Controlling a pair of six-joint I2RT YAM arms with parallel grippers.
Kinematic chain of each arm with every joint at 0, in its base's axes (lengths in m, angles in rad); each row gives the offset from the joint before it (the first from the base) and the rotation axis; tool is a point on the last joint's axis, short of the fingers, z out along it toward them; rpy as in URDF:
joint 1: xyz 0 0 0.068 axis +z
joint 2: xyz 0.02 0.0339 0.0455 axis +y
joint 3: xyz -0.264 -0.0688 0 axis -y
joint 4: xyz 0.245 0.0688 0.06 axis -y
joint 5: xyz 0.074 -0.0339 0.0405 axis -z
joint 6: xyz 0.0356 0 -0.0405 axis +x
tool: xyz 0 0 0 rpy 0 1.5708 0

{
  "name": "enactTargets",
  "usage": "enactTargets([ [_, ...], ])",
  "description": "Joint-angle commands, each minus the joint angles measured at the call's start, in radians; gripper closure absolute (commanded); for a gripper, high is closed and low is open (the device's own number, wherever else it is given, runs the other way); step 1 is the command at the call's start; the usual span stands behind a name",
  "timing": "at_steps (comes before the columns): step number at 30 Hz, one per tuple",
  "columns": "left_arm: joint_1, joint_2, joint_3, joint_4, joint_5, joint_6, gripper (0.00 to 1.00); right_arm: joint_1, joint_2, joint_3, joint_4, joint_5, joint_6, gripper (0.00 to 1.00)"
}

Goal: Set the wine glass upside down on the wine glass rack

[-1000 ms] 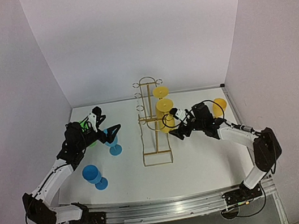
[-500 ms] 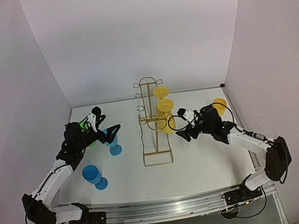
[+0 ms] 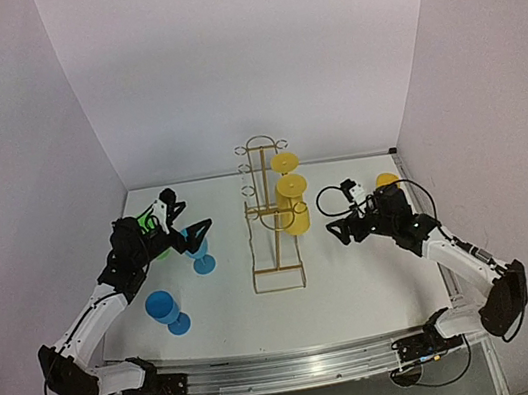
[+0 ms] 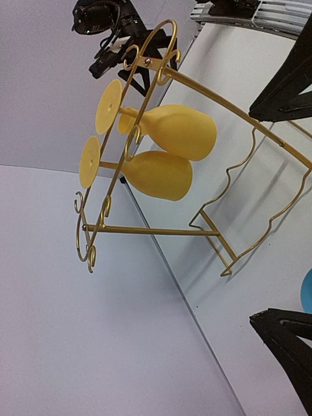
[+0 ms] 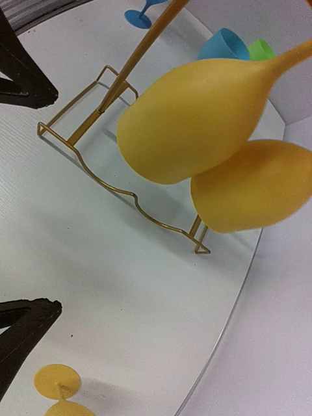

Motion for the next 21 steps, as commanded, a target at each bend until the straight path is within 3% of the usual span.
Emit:
enactTargets([
  [1,0.004,-0.033,-0.018,0.057,0.010,-0.015,0.01,-0.077,-0.058,0.021,-0.068,0.003,0.222,0.05],
  [4,0.004,-0.035,-0.023,0.060,0.008,-0.030,0.01,-0.146,-0.023,0.120,-0.192,0.097,0.326,0.09],
  [7,0.005,-0.038,-0.028,0.062,0.004,-0.049,0.01,-0.188,0.043,0.246,-0.350,0.329,0.369,0.13],
  [9,0.005,-0.043,-0.034,0.062,0.001,-0.051,0.01,-0.243,0.087,0.303,-0.415,0.402,0.387,0.16],
  [16,0.004,-0.059,-0.045,0.050,-0.007,-0.044,0.01,-0.441,0.343,0.513,-0.502,0.337,0.437,0.22],
  [21,0.005,-0.069,-0.041,0.033,-0.022,-0.026,0.01,-0.458,0.510,0.657,-0.552,0.315,0.415,0.26],
])
